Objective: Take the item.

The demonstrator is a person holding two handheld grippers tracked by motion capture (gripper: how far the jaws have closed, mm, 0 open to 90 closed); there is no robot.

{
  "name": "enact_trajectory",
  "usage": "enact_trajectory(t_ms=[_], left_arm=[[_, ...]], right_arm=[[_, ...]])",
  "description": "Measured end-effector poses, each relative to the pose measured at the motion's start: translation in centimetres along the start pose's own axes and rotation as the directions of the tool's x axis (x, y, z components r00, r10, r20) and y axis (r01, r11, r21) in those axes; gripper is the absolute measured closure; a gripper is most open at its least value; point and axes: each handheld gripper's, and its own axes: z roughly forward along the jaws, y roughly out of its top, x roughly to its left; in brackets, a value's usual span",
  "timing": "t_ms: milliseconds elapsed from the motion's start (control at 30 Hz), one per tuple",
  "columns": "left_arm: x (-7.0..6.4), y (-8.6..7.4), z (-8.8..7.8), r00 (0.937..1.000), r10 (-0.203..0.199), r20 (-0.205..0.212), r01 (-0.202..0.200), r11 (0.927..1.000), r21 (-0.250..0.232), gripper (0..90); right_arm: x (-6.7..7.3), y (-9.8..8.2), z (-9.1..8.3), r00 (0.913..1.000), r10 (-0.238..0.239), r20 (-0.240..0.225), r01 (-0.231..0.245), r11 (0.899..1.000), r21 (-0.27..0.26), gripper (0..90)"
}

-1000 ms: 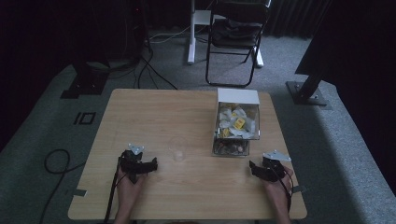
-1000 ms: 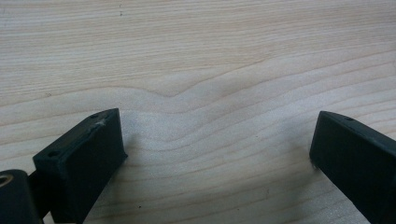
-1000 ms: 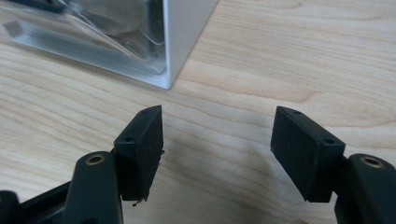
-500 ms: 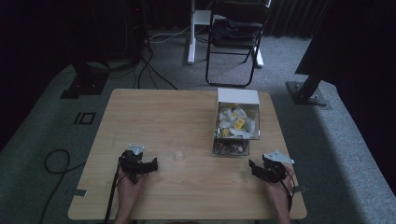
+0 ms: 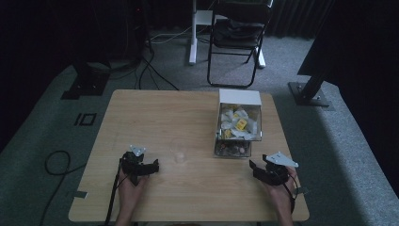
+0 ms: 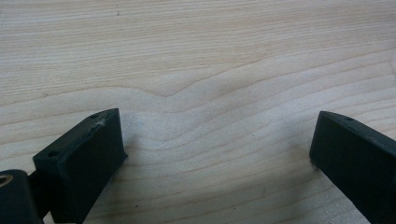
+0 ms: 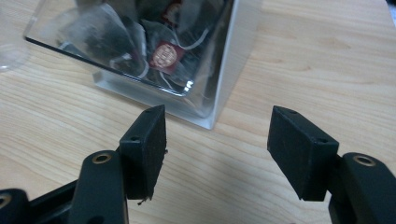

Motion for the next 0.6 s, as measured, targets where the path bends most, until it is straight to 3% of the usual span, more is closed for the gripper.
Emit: enact_trajectory(t_ms=[600], left_arm=[[0.0,0.0,0.0,1.0000,0.001,0.000,-0.001,1.0000,0.000,3.6]], right_arm=[[1.1,0.8,-0.8,0.9991,-0.027,-0.032,0.026,0.999,-0.048,38.6]])
